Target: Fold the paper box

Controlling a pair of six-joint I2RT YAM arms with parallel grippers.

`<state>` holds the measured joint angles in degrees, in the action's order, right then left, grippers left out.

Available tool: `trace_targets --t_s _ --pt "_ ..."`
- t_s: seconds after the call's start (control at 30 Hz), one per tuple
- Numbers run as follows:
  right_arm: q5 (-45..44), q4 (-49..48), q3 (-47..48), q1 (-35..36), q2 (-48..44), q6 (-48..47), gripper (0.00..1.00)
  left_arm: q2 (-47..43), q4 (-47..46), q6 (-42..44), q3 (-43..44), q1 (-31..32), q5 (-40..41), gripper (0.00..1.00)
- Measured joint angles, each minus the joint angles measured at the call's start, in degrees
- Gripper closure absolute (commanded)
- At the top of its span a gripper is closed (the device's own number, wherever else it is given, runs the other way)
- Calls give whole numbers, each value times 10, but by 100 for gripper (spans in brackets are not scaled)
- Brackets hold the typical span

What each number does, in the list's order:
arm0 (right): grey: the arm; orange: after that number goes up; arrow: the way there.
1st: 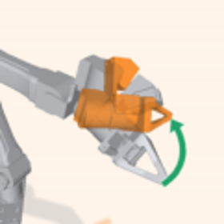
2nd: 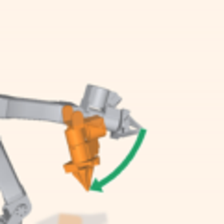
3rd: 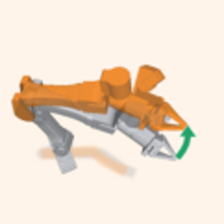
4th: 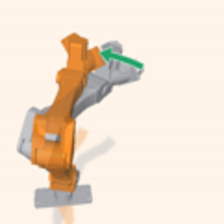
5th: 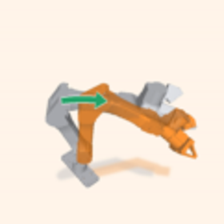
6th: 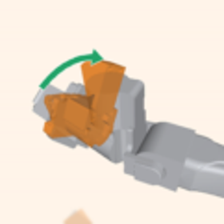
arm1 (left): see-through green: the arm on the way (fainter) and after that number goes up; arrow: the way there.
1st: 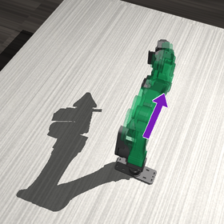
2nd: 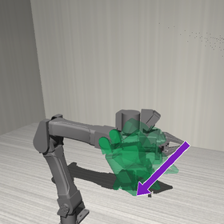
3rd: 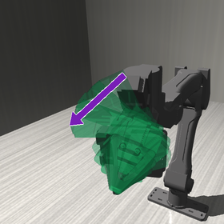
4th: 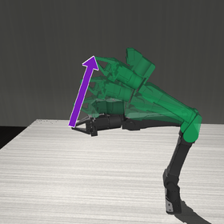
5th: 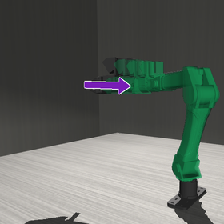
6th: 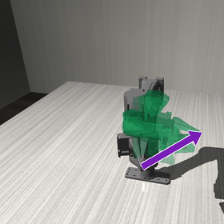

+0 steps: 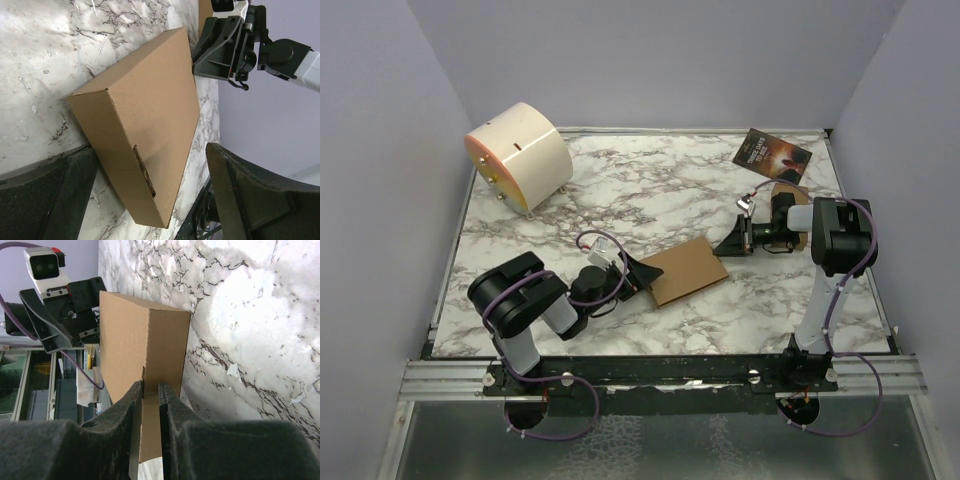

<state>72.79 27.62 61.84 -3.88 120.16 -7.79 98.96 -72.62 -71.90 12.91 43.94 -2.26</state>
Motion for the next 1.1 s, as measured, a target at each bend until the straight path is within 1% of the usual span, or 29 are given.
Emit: trace_targets --t_s 0.1,0.17,0.27,0.33,0.4,0.47,0.5,0.57,0.67,0.73,0.77,0.87,0.93,1.1 --pt "1 0 0 0 0 0 83 5 -14 -3 -2 5 7 12" --pt "1 0 0 -1 1 0 83 8 -18 -3 -3 9 12 21" --pt "3 0 0 -1 1 -3 81 11 -19 -2 -2 12 15 29" --pt "5 1 0 -2 1 -8 79 16 -19 -2 2 13 16 36" --pt "8 5 1 -3 1 -16 77 21 -19 -1 7 14 17 40" --pt "9 8 2 -3 2 -24 75 23 -17 0 9 15 17 50" --pt "10 9 3 -3 2 -28 73 23 -16 1 11 15 17 54" --pt "13 13 4 -4 2 -34 68 22 -8 3 14 15 17 59" --pt "17 20 5 -7 2 -49 56 11 5 4 17 15 18 68" --pt "20 29 6 -7 2 -60 48 -5 20 11 19 15 18 70" --pt "23 33 7 -7 1 -65 45 -19 34 17 20 16 19 72" --pt "29 50 9 -7 -15 -89 39 -66 76 36 25 15 20 73" --pt "30 62 11 -8 -29 -104 37 -109 121 55 30 10 21 73" --pt "47 104 35 -11 -94 -151 37 -215 249 104 49 -19 23 74"
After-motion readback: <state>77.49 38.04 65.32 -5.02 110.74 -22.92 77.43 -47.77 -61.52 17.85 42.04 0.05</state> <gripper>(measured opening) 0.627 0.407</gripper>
